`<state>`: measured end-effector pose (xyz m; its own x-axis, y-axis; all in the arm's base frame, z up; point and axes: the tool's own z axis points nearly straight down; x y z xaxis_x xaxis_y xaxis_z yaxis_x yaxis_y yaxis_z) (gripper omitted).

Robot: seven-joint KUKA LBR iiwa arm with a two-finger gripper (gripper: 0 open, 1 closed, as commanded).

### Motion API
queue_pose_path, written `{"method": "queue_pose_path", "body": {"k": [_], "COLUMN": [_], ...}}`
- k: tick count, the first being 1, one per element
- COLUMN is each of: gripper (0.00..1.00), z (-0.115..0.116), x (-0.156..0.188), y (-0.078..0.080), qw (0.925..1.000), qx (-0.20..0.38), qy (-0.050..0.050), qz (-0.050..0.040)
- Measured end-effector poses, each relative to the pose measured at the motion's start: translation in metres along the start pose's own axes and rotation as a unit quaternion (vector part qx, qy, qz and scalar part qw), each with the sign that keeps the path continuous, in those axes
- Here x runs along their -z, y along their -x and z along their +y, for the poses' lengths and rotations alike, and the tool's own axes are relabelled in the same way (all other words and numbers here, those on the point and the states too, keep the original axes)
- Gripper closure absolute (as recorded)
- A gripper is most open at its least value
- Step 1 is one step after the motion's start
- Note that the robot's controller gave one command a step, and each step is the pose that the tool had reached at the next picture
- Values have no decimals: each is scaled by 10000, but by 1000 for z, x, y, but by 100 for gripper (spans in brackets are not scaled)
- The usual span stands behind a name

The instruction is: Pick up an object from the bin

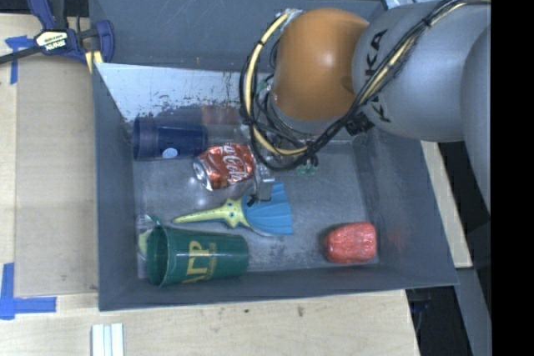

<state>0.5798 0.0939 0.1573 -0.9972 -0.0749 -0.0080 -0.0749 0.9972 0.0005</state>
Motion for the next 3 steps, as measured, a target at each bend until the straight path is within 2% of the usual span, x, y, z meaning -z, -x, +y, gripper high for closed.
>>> {"method": "queue_pose_path", "body": {"k": [1,2,3], "gripper": [0,100,100], "z": [26,-2,-2], "x": [-54,-85,-85], "y": [28,44,44], "qw": [9961,9998,9998], "qx": [880,212,213], "qy": [0,3,2], "qz": [-24,-42,-43]}}
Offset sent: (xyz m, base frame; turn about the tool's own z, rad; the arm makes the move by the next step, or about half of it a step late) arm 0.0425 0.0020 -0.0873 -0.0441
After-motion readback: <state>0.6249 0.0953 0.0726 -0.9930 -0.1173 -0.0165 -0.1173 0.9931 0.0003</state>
